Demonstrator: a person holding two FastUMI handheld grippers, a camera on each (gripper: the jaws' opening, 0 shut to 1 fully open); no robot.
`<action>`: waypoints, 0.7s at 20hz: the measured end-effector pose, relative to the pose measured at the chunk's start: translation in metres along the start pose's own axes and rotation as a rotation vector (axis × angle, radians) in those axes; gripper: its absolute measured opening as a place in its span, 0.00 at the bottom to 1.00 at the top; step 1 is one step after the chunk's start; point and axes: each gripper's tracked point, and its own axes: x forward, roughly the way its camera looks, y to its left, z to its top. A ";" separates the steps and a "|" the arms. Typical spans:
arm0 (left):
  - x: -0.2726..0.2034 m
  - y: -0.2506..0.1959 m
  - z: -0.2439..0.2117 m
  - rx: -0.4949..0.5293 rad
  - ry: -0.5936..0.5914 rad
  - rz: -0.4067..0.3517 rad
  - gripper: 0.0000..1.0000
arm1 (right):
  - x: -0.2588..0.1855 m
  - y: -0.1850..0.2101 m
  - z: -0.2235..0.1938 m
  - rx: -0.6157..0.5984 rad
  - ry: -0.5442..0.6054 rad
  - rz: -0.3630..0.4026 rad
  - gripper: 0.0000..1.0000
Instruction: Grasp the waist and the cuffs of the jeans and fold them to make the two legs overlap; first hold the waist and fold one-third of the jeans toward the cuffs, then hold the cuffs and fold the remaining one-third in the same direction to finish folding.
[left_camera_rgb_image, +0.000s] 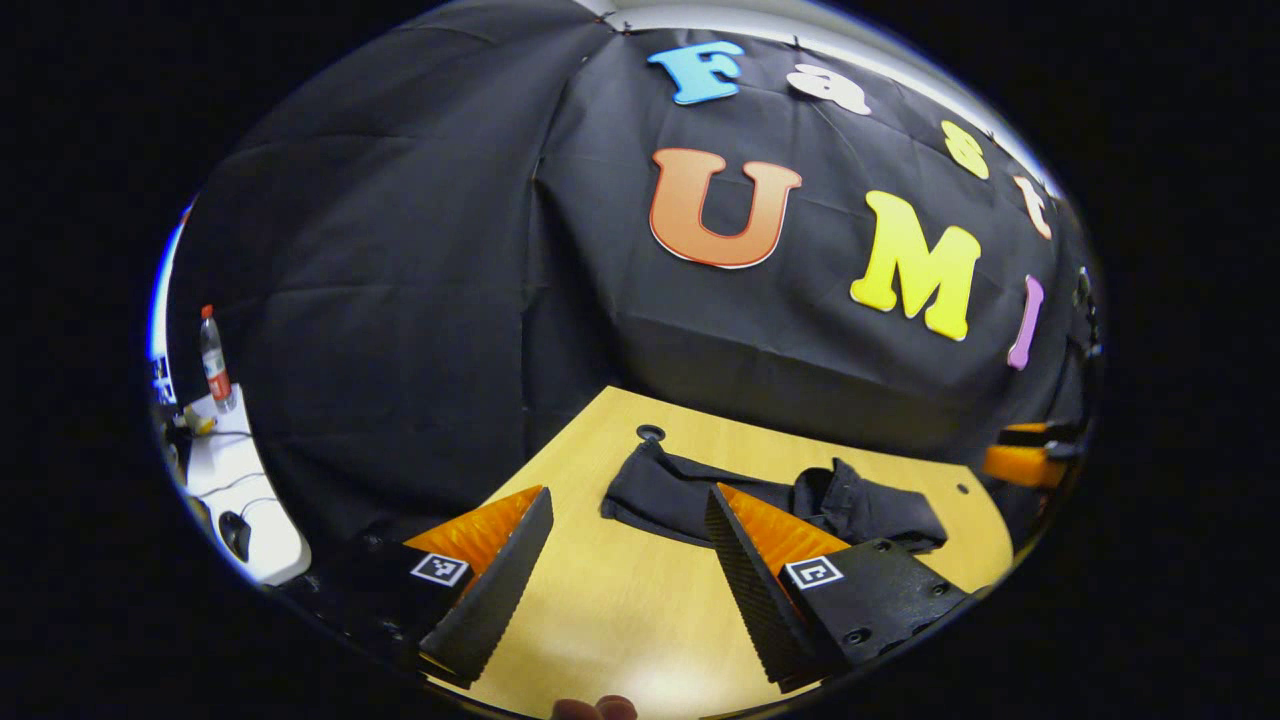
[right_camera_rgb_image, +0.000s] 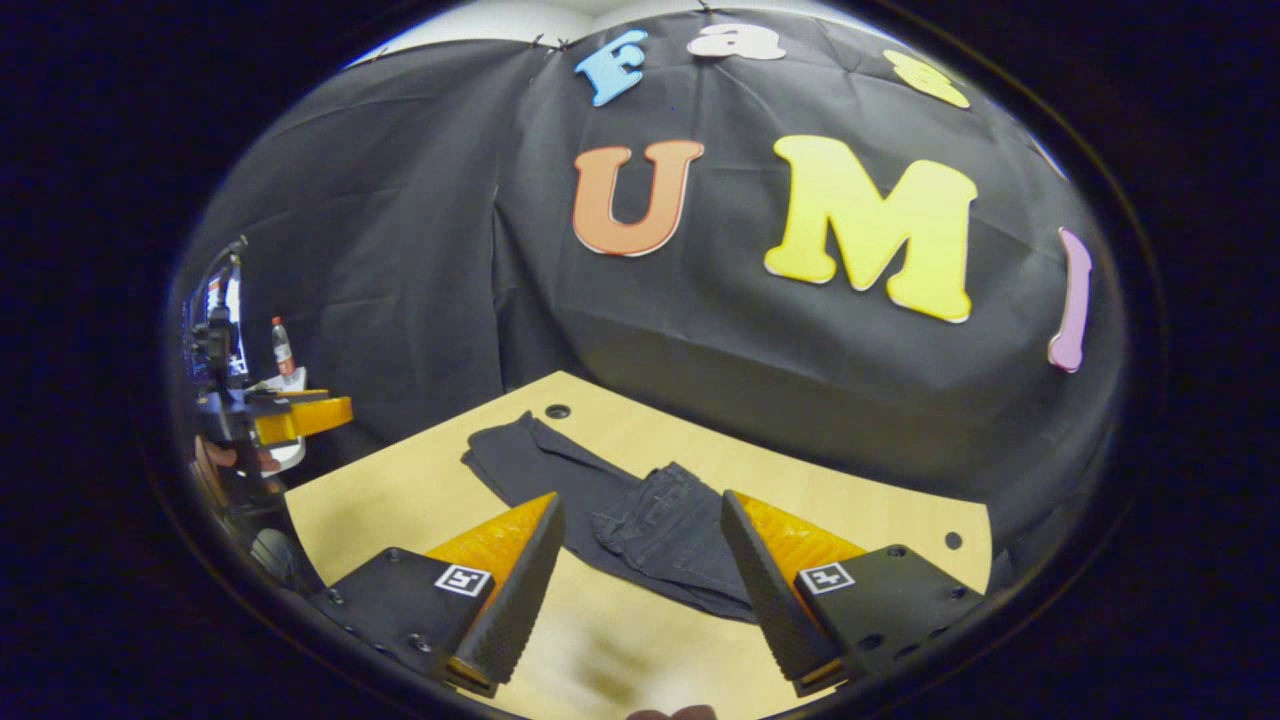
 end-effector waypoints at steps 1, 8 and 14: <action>0.014 -0.002 -0.008 -0.010 0.024 -0.011 0.99 | -0.012 -0.008 -0.001 0.006 -0.002 -0.020 0.95; 0.098 -0.043 -0.051 -0.445 0.161 -0.101 0.99 | -0.080 -0.051 -0.021 0.129 0.027 -0.152 0.93; 0.144 -0.050 -0.079 -0.786 0.265 -0.098 0.98 | -0.107 -0.072 -0.044 0.192 0.066 -0.223 0.96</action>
